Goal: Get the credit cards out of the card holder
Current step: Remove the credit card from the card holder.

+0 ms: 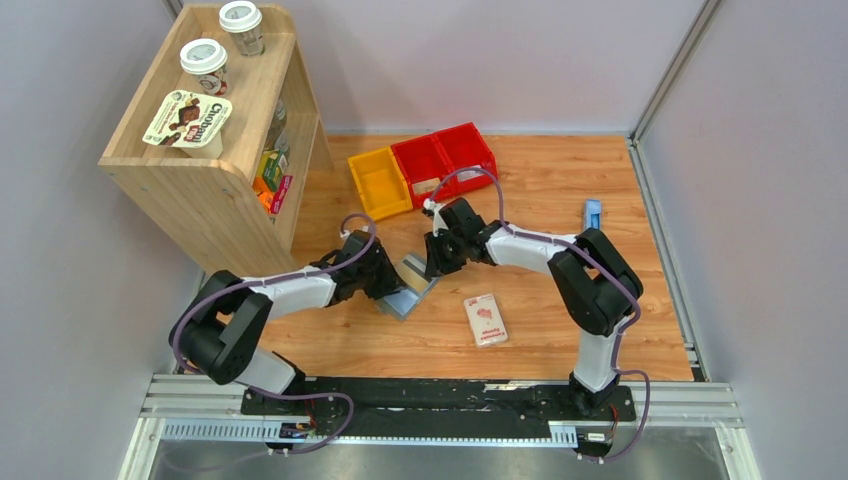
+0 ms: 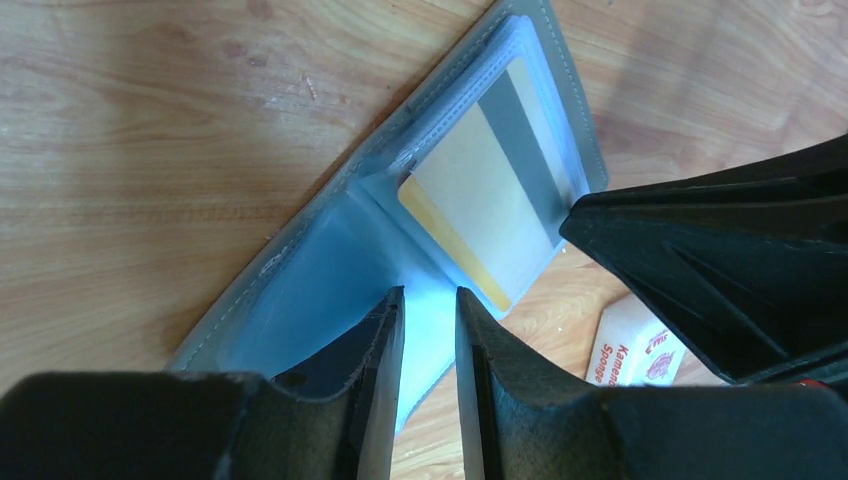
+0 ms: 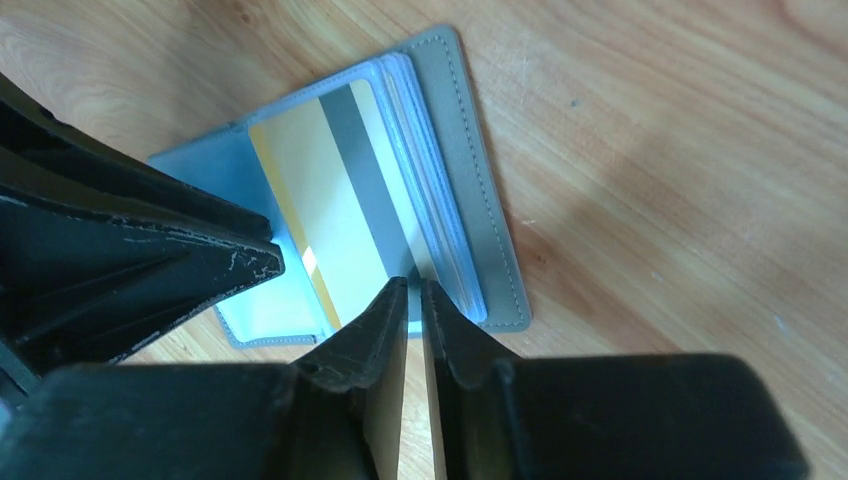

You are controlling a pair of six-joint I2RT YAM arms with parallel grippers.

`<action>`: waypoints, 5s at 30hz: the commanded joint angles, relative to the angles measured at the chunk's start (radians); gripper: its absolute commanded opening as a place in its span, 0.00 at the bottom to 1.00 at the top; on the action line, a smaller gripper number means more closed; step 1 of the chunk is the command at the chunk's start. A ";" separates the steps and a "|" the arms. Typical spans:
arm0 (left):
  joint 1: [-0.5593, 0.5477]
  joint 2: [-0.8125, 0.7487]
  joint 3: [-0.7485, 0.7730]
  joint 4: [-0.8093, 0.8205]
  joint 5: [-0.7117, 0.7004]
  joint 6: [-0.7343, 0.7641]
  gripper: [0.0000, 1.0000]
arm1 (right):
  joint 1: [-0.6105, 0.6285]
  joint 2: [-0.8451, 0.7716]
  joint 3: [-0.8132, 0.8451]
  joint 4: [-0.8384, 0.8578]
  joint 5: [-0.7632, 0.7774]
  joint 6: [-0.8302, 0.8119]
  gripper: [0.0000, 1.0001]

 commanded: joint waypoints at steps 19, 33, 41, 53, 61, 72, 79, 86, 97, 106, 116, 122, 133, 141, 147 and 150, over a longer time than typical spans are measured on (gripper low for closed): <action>0.009 -0.051 -0.286 0.634 -0.074 -0.189 0.40 | 0.003 -0.012 -0.119 0.089 -0.042 0.118 0.15; 0.009 0.016 -0.185 0.705 -0.024 -0.071 0.33 | -0.017 -0.030 -0.132 0.089 -0.042 0.183 0.15; 0.017 0.128 -0.087 0.677 0.065 -0.032 0.23 | -0.023 -0.101 -0.096 0.026 0.002 0.162 0.15; 0.030 0.153 -0.064 0.595 0.074 -0.016 0.33 | -0.092 -0.103 0.010 0.024 0.074 0.133 0.16; 0.043 0.103 0.029 0.437 0.050 0.089 0.40 | -0.094 -0.014 0.056 0.034 0.097 0.145 0.16; 0.063 0.263 0.148 0.356 0.166 0.112 0.41 | -0.133 -0.014 0.022 0.041 0.091 0.141 0.16; 0.055 0.242 0.056 0.404 0.188 0.000 0.41 | -0.136 -0.024 0.012 0.055 0.049 0.131 0.18; 0.043 0.211 0.000 0.458 0.179 -0.054 0.41 | -0.136 -0.024 0.013 0.069 0.019 0.128 0.18; 0.044 0.157 0.022 0.423 0.119 -0.058 0.41 | -0.136 -0.003 -0.028 0.103 -0.048 0.134 0.18; 0.060 0.229 0.042 0.452 0.159 -0.074 0.41 | -0.140 0.015 -0.123 0.130 -0.034 0.136 0.18; 0.063 0.228 0.024 0.551 0.208 -0.086 0.33 | -0.144 0.023 -0.126 0.133 -0.033 0.124 0.18; 0.066 0.232 -0.024 0.703 0.229 -0.129 0.29 | -0.144 0.023 -0.128 0.135 -0.036 0.121 0.18; 0.066 0.215 -0.024 0.723 0.237 -0.100 0.20 | -0.144 0.028 -0.126 0.137 -0.042 0.122 0.18; 0.063 0.245 -0.015 0.739 0.254 -0.112 0.21 | -0.144 0.028 -0.125 0.138 -0.047 0.125 0.18; 0.063 0.268 0.003 0.745 0.268 -0.120 0.22 | -0.144 0.032 -0.123 0.143 -0.056 0.130 0.18; 0.063 0.266 0.000 0.752 0.265 -0.121 0.22 | -0.144 0.031 -0.125 0.143 -0.056 0.130 0.18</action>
